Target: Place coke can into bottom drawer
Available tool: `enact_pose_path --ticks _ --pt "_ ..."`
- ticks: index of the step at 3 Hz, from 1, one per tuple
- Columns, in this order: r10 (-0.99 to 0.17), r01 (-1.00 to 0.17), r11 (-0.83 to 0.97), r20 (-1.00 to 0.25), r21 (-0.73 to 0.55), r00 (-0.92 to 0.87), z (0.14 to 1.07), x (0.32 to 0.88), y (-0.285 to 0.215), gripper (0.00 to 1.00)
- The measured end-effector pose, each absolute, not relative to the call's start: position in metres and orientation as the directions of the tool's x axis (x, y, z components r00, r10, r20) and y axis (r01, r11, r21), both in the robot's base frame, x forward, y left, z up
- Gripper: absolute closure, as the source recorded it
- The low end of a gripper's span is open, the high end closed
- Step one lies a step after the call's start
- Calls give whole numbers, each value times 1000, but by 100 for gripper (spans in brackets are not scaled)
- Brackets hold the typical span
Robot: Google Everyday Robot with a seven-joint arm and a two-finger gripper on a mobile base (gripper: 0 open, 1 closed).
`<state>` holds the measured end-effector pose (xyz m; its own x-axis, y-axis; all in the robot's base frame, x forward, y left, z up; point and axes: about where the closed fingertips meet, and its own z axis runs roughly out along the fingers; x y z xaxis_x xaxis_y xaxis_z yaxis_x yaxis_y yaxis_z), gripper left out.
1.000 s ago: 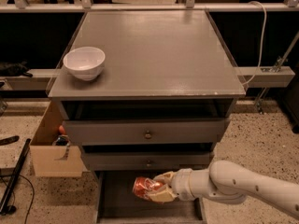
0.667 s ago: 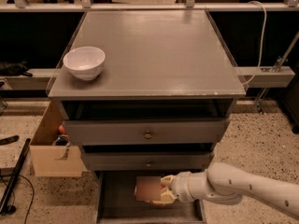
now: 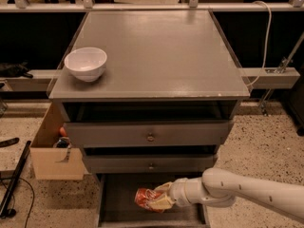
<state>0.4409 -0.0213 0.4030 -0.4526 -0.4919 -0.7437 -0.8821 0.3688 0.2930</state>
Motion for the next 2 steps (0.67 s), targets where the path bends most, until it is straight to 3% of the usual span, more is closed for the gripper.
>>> enact_pose_path --ticks 2 --pt "-486 -856 400 -715 328 -502 338 460 -36 100"
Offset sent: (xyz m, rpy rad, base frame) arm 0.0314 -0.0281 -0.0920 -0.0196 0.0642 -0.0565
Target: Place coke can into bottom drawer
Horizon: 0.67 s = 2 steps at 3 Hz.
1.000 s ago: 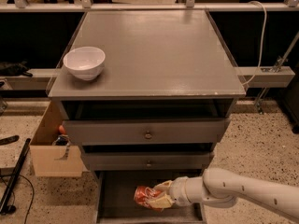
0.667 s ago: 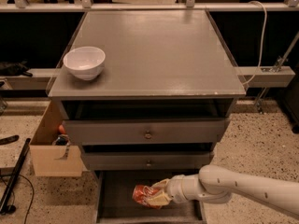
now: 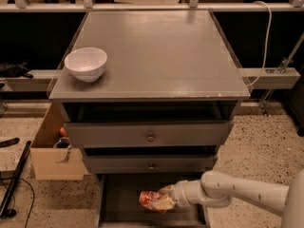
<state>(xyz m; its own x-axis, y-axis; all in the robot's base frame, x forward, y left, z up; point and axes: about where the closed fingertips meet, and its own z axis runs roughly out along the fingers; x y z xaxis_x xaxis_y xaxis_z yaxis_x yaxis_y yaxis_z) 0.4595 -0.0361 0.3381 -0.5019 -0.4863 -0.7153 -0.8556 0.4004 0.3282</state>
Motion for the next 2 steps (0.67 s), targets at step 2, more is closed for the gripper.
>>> enact_pose_path --ticks 2 --pt "-470 -830 418 -693 371 -546 298 450 -42 100"
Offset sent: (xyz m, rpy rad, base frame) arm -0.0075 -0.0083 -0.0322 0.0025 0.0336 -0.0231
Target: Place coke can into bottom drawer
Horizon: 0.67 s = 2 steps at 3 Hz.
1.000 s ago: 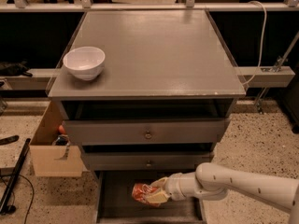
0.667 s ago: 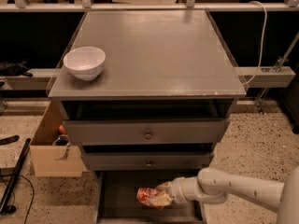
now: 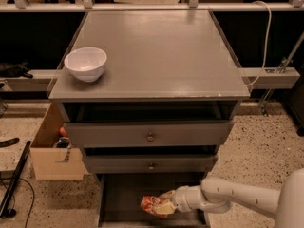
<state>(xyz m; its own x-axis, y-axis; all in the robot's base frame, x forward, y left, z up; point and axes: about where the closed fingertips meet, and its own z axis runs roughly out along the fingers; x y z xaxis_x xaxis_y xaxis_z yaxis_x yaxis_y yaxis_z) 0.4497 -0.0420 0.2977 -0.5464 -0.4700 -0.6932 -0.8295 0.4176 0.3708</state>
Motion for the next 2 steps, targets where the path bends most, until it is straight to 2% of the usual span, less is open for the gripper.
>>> enact_pose_path --ticks 2 --pt "-470 -795 426 -645 432 -602 247 481 -46 100"
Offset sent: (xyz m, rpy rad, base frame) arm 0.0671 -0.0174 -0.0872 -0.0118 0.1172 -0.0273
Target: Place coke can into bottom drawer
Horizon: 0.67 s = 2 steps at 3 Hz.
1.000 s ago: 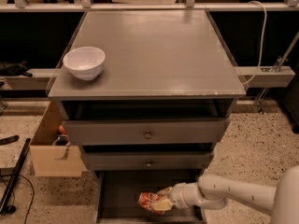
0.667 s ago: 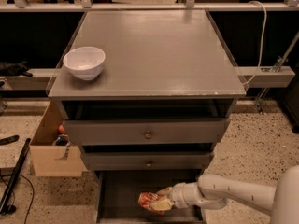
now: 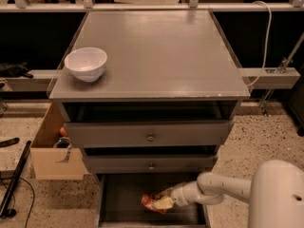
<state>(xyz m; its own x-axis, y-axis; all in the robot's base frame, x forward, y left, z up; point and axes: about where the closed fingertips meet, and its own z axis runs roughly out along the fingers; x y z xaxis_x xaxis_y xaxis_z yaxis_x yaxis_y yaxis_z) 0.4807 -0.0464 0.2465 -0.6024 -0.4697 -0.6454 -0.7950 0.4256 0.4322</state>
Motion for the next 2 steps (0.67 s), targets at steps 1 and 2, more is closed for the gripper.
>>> enact_pose_path --ticks 1,2 --pt "-458 -769 446 -621 458 -636 218 499 -56 100" --pt "-432 -732 475 -596 488 -677 189 505 -68 100"
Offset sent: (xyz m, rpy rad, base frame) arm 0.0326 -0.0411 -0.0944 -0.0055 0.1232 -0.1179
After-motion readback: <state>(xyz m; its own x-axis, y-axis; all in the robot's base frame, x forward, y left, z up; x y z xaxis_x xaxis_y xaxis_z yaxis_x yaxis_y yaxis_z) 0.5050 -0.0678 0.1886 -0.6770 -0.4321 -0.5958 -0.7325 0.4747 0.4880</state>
